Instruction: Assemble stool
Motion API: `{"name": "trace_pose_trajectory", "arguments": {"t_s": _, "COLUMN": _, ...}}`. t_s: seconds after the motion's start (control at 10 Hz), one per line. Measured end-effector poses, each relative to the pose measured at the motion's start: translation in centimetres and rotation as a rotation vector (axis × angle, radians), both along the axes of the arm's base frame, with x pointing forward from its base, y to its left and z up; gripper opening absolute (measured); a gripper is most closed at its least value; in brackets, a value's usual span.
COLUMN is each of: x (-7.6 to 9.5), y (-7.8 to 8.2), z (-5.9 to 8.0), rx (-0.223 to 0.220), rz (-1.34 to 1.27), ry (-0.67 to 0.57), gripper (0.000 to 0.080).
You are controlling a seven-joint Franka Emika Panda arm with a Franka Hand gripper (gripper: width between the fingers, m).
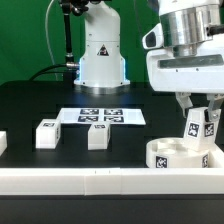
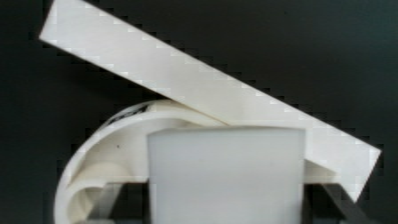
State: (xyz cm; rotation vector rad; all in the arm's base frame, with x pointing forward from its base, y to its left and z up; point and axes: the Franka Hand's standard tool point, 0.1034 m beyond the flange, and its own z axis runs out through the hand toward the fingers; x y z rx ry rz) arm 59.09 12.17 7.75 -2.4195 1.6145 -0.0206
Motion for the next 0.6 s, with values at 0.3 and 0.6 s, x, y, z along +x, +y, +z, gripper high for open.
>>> {"name": "trace_pose_trajectory", "arguments": {"t_s": 0.3, "x": 0.32, "y": -0.92, "z": 0.09, "rx": 0.110, "rz": -0.380, "ry": -0.043, "gripper": 0.0338}}
{"name": "trace_pose_trajectory", "arguments": {"t_s": 0.6, "x": 0.29, "y": -1.26, "z": 0.16, "rx": 0.187, "rz": -0.631, "ry": -0.057, "gripper": 0.0338}}
